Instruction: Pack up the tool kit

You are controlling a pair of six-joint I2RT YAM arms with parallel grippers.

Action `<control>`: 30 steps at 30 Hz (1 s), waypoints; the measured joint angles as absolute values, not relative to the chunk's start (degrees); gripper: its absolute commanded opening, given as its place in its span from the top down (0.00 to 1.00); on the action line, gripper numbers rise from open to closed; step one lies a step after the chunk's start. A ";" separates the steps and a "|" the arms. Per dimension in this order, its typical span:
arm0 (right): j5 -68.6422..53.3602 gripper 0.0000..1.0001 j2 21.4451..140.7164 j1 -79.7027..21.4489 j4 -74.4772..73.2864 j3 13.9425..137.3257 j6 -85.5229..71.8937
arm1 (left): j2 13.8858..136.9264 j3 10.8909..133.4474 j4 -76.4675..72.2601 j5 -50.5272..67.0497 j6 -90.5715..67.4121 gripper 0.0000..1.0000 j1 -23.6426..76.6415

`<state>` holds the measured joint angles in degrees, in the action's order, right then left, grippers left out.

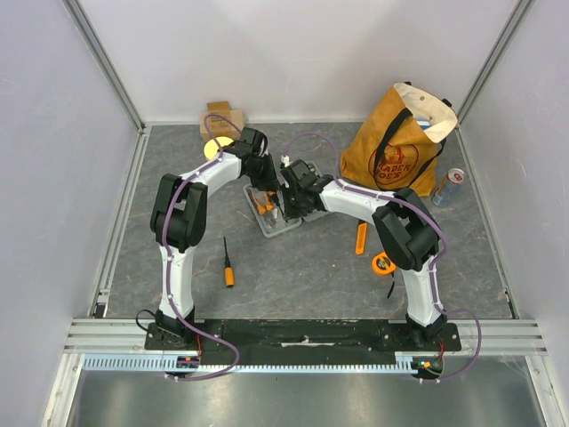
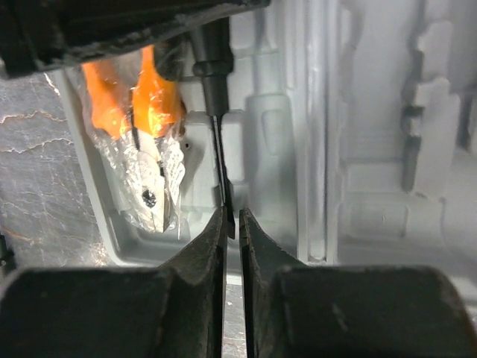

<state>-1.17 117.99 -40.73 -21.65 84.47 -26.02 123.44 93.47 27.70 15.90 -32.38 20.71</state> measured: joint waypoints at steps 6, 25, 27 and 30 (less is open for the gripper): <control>-0.12 0.83 117.99 -40.66 -21.96 84.60 -26.04 | 122.83 93.82 30.44 12.80 -32.23 0.71 20.71; -0.12 0.86 118.02 -40.62 -23.62 85.69 -25.91 | 115.44 93.84 33.54 6.37 -32.38 0.73 20.64; -0.12 0.87 118.02 -40.60 -23.66 85.69 -25.87 | 115.57 93.82 34.57 5.78 -32.75 0.73 20.64; -0.12 0.88 118.02 -40.60 -23.66 85.71 -25.74 | 115.92 93.82 35.16 5.48 -33.21 0.75 20.60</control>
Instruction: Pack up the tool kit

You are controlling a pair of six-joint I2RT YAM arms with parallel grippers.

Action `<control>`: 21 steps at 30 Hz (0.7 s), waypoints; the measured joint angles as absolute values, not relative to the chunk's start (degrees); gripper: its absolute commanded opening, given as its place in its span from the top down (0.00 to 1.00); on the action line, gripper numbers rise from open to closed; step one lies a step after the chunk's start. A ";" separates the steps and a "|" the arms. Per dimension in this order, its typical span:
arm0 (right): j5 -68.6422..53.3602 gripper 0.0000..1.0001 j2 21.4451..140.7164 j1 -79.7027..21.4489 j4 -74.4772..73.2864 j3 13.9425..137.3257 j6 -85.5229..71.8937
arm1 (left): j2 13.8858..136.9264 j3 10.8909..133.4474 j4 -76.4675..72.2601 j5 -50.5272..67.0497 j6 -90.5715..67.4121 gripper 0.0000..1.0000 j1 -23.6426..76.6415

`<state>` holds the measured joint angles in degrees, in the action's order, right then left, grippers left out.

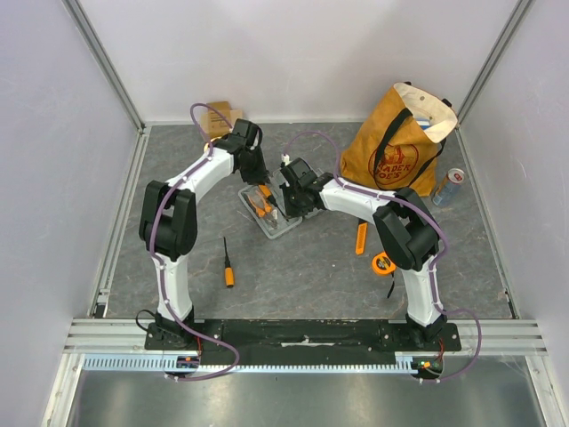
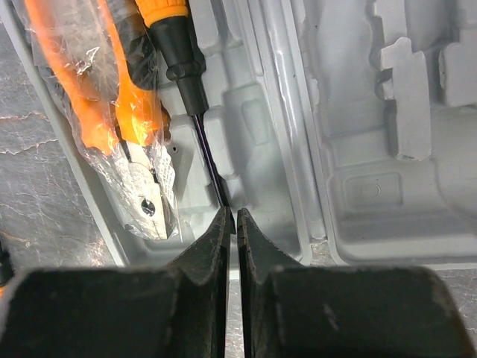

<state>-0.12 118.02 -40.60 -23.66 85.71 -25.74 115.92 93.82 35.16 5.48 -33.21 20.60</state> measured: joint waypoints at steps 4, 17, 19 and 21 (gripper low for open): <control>-0.12 0.89 118.02 -40.60 -23.66 85.71 -25.47 | 117.75 93.82 35.05 5.41 -33.41 0.77 20.60; -0.14 0.94 118.02 -40.60 -23.59 85.71 -25.21 | 121.86 94.89 35.88 4.08 -33.47 0.78 20.53; -0.38 0.97 118.02 -40.60 -23.51 85.71 -24.84 | 122.37 95.70 36.38 4.14 -33.47 0.79 20.53; -0.69 1.00 118.04 -40.60 -23.38 85.69 -24.45 | 123.00 96.62 36.97 4.16 -33.47 0.80 20.53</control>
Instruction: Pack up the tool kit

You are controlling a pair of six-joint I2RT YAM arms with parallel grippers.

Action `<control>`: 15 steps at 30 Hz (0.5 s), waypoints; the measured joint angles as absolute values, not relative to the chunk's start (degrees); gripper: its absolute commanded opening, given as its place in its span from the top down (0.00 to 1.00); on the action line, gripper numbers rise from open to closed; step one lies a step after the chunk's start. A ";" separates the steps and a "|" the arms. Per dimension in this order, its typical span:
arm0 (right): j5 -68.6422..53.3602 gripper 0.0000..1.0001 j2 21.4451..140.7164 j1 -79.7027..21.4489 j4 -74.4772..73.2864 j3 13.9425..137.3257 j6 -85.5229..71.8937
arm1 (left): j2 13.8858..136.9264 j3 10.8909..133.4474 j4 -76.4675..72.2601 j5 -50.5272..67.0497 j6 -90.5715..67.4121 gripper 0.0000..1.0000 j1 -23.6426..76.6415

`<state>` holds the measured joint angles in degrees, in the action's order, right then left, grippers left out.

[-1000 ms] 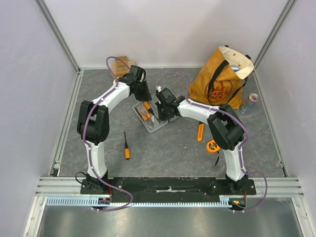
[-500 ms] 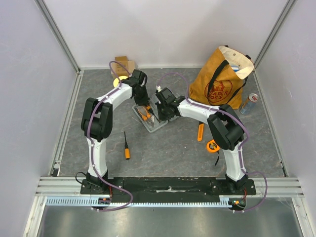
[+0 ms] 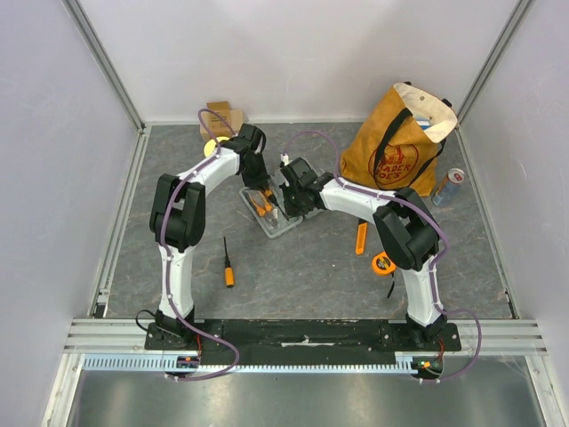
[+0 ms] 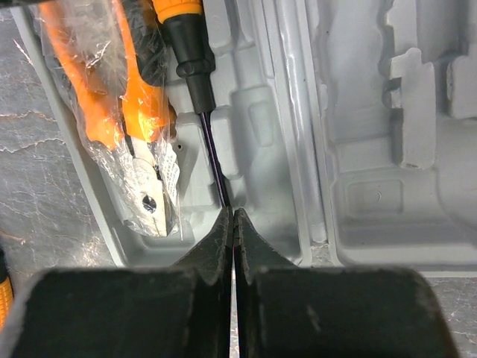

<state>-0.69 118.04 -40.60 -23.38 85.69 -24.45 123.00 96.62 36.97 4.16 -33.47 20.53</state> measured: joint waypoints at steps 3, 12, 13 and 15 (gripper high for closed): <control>-1.23 1.00 118.13 -40.58 -23.11 85.58 -23.79 | 124.18 98.45 38.37 4.54 -33.45 0.80 20.53; -1.93 1.00 118.15 -40.60 -20.82 84.23 -22.87 | 126.87 102.74 41.65 5.65 -33.43 0.84 20.53; -1.91 1.00 118.15 -40.62 -20.78 84.20 -22.87 | 126.93 102.83 41.69 5.69 -33.43 0.84 20.53; -1.89 1.00 118.15 -40.64 -20.60 84.12 -22.90 | 127.02 102.96 41.74 5.74 -33.43 0.84 20.53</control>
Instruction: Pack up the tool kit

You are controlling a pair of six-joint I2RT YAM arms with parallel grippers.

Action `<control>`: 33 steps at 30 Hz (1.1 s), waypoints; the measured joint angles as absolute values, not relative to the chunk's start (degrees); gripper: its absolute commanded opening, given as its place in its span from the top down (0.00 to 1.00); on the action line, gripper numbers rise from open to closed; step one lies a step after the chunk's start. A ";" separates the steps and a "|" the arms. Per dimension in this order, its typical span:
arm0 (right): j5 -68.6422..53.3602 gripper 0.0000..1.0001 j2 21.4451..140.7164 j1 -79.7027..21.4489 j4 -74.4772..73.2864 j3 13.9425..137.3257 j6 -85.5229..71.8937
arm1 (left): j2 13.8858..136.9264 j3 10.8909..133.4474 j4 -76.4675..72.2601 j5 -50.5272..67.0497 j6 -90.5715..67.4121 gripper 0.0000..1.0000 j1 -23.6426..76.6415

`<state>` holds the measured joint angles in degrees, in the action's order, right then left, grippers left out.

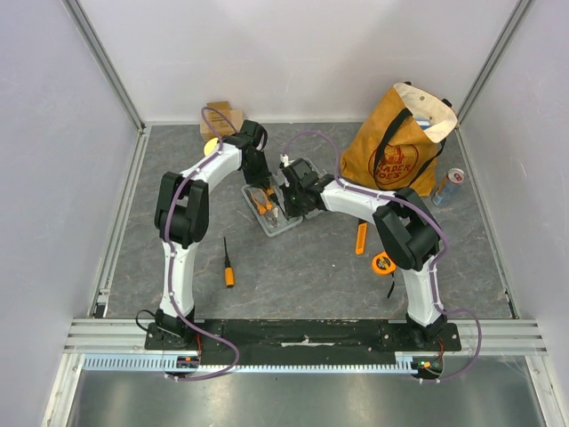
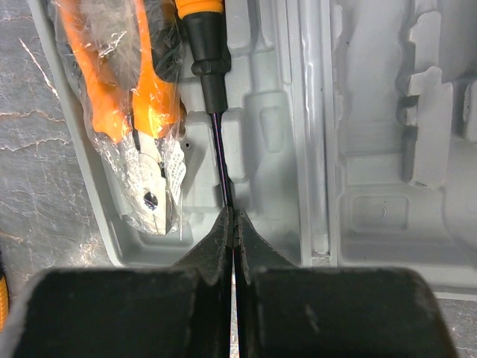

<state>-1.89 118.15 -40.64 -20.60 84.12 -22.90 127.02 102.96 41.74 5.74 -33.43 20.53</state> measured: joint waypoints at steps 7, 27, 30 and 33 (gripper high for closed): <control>-0.38 0.95 118.13 -40.91 -21.85 85.34 -23.11 | 127.52 104.66 42.76 5.93 -33.41 0.80 20.60; 1.69 0.32 109.80 -50.83 -24.23 91.24 -19.94 | 89.52 94.37 43.81 -9.65 -33.43 0.44 14.55; 0.23 0.24 110.00 -57.23 -24.51 91.31 -19.49 | 78.81 89.30 43.07 -14.09 -33.39 0.37 12.95; -0.19 0.21 111.72 -62.78 -25.76 92.92 -19.11 | 68.90 84.93 42.50 -16.43 -33.30 0.35 13.06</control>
<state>-0.19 111.72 -62.78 -25.76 92.92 -19.11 68.90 84.93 42.50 -16.43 -33.30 13.06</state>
